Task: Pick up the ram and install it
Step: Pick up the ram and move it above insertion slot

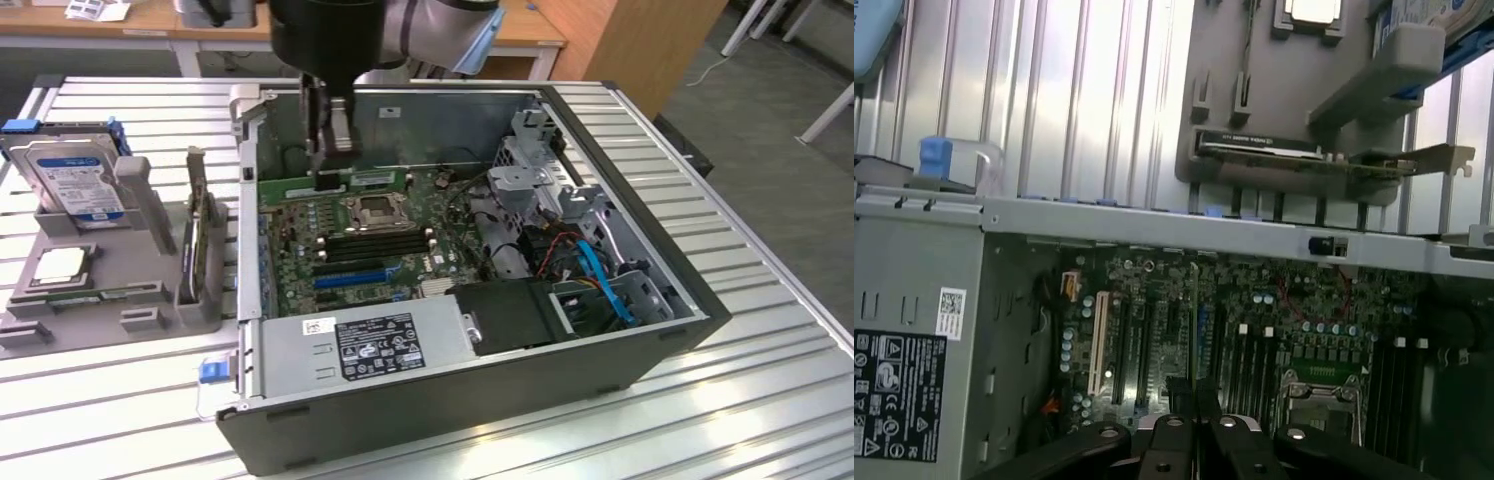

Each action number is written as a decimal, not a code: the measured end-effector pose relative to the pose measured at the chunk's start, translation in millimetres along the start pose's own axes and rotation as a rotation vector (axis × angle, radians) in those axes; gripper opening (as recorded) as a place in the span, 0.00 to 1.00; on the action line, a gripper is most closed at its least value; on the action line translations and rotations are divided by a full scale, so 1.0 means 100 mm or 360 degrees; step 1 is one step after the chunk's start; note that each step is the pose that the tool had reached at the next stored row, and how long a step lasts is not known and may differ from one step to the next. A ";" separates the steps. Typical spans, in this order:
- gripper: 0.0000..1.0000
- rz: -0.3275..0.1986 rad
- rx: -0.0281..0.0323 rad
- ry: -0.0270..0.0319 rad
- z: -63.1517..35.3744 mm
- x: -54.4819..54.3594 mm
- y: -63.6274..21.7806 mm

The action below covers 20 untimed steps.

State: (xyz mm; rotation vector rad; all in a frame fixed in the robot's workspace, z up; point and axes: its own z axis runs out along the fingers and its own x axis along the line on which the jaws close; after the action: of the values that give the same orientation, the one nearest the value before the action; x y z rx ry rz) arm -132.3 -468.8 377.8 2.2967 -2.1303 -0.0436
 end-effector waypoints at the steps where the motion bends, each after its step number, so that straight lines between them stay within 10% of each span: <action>1: 0.12 -0.0003 0.00000 -0.00002 -0.001 0.00 -0.034; 6: 0.12 -0.0017 0.00001 -0.00021 -0.005 0.02 -0.206; 20: 0.12 0.0003 -0.00004 -0.00028 -0.005 -0.18 -0.292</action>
State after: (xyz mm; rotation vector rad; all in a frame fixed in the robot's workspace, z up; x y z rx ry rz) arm -104.5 -448.5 377.8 2.2955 -2.1330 -0.0458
